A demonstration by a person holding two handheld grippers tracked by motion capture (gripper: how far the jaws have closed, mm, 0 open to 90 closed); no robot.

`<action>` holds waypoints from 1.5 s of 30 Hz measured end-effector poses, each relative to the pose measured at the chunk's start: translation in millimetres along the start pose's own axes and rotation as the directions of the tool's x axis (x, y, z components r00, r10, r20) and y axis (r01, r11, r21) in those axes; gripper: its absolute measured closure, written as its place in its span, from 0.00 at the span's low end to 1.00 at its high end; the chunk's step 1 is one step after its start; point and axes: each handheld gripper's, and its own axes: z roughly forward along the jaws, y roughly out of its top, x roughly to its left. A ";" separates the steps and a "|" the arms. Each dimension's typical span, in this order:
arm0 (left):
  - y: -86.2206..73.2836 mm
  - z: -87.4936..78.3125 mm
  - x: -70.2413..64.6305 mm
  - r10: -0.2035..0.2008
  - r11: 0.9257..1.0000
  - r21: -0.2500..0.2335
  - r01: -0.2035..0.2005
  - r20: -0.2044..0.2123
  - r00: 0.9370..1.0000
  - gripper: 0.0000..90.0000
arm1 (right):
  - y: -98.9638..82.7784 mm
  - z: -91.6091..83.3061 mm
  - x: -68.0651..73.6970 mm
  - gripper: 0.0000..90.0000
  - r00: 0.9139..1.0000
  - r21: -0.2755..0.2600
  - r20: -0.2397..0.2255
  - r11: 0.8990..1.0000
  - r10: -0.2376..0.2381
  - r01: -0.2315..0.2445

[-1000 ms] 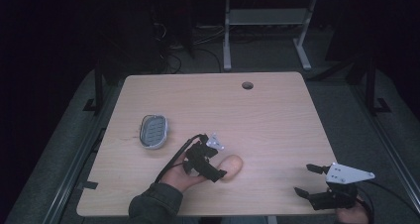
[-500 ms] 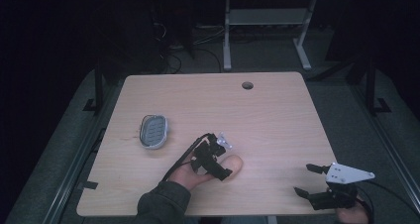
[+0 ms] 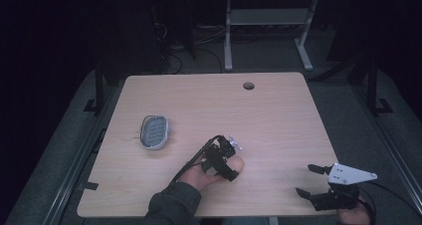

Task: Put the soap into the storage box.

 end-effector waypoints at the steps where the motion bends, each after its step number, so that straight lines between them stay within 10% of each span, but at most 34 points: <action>1: 0.8 -0.2 -0.5 -0.003 1.000 0.004 0.003 0.002 1.000 0.24 | 0.1 0.1 0.2 0.15 1.000 0.000 0.000 1.000 0.000 0.000; 30: 17.2 17.1 -9.5 -0.061 0.988 0.136 0.070 -0.071 0.996 0.34 | 1.2 -1.7 0.6 0.15 1.000 -0.010 0.005 1.000 -0.002 0.002; 45: 14.5 7.4 -1.6 -0.113 0.988 0.098 0.117 -0.040 0.993 0.35 | 0.6 -3.0 0.2 0.15 1.000 -0.016 0.008 1.000 0.000 0.000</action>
